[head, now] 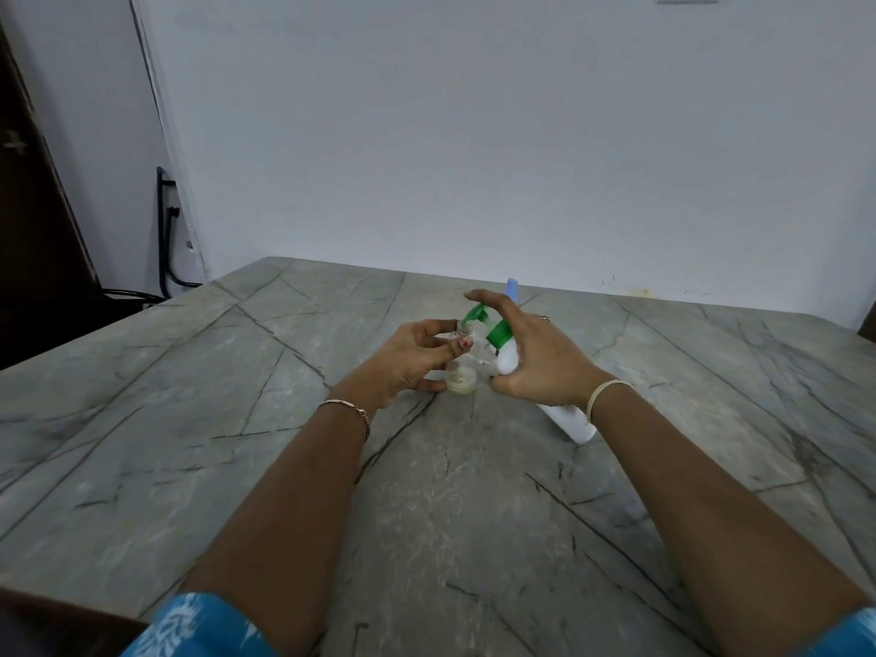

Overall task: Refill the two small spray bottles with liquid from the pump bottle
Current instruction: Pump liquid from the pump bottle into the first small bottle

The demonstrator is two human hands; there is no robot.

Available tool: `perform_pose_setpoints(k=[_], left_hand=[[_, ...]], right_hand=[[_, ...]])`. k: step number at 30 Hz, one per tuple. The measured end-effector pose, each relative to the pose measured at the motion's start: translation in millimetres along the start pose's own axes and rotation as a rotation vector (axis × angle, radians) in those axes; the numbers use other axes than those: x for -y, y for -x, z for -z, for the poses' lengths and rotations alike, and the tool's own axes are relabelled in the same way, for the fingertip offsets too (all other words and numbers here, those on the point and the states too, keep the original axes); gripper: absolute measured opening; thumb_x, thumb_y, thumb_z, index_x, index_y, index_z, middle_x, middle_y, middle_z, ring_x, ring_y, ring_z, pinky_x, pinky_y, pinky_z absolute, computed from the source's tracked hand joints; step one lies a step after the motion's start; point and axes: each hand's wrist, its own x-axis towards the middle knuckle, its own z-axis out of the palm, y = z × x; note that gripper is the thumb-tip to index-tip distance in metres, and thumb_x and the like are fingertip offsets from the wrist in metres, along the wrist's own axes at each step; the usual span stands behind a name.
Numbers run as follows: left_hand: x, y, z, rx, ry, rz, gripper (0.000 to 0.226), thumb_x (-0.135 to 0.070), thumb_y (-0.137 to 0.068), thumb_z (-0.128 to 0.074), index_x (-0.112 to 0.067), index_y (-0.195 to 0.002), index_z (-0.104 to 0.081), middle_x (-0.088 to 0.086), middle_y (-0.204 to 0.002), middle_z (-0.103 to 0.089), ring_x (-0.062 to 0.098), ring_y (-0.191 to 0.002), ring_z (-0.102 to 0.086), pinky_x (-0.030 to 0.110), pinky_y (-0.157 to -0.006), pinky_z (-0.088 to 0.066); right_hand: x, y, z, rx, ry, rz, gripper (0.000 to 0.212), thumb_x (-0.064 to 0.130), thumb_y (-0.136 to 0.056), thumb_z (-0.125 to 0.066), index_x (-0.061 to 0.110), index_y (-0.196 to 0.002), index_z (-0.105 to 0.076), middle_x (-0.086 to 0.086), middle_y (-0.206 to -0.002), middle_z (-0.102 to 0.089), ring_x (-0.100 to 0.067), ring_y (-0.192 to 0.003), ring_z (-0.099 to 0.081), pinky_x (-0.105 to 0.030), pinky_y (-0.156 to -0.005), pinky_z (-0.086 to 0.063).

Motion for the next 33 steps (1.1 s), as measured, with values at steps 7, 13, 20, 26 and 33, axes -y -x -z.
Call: perform_pose_setpoints(k=[7, 13, 20, 26, 33], left_hand=[[0.2, -1.1, -0.4, 0.005, 0.001, 0.0, 0.036, -0.029, -0.084, -0.071, -0.026, -0.118, -0.06, 0.005, -0.114, -0.067, 0.016, -0.098, -0.067, 0.032, -0.073, -0.06], [0.9, -1.2, 0.5, 0.024, -0.003, 0.005, 0.035, -0.031, -0.084, -0.071, -0.027, -0.117, -0.06, 0.007, -0.118, -0.068, 0.02, -0.105, -0.066, 0.032, -0.072, -0.059], [1.4, -2.8, 1.4, 0.013, 0.013, 0.007, 0.031, -0.029, -0.084, -0.071, -0.027, -0.114, -0.061, 0.005, -0.114, -0.067, 0.015, -0.094, -0.067, 0.031, -0.07, -0.059], [-0.1, -2.5, 1.0, 0.014, -0.003, 0.009, 0.039, -0.028, -0.085, -0.071, -0.024, -0.121, -0.059, 0.006, -0.114, -0.068, 0.013, -0.092, -0.067, 0.028, -0.065, -0.059], [-0.7, -2.0, 0.3, 0.005, 0.007, 0.024, 0.044, -0.031, -0.084, -0.071, -0.023, -0.126, -0.059, 0.003, -0.114, -0.069, 0.016, -0.097, -0.068, 0.033, -0.076, -0.06]], right_hand=[[-0.4, 0.5, 1.1, 0.006, -0.025, -0.005, 0.077, 0.014, -0.067, -0.072, 0.036, -0.131, -0.033, -0.006, -0.082, -0.061, -0.023, -0.064, -0.058, -0.039, -0.059, -0.051], [1.3, -2.0, 1.3, -0.036, -0.008, 0.013, 0.07, 0.013, -0.069, -0.075, 0.025, -0.128, -0.038, 0.018, -0.087, -0.05, -0.007, -0.07, -0.052, -0.019, -0.06, -0.037], [-2.7, -1.0, -1.7, -0.031, 0.021, -0.029, 0.078, 0.018, -0.068, -0.071, 0.039, -0.132, -0.034, 0.001, -0.078, -0.056, -0.019, -0.069, -0.055, -0.034, -0.061, -0.047], [-2.4, -1.7, -0.4, -0.03, -0.015, 0.0, 0.073, 0.015, -0.068, -0.074, 0.03, -0.128, -0.036, 0.003, -0.096, -0.06, -0.015, -0.073, -0.057, -0.031, -0.064, -0.047], [-3.0, -1.9, -2.4, -0.033, 0.016, -0.005, 0.075, 0.02, -0.067, -0.072, 0.034, -0.13, -0.034, 0.001, -0.094, -0.061, -0.015, -0.071, -0.055, -0.033, -0.064, -0.046]])
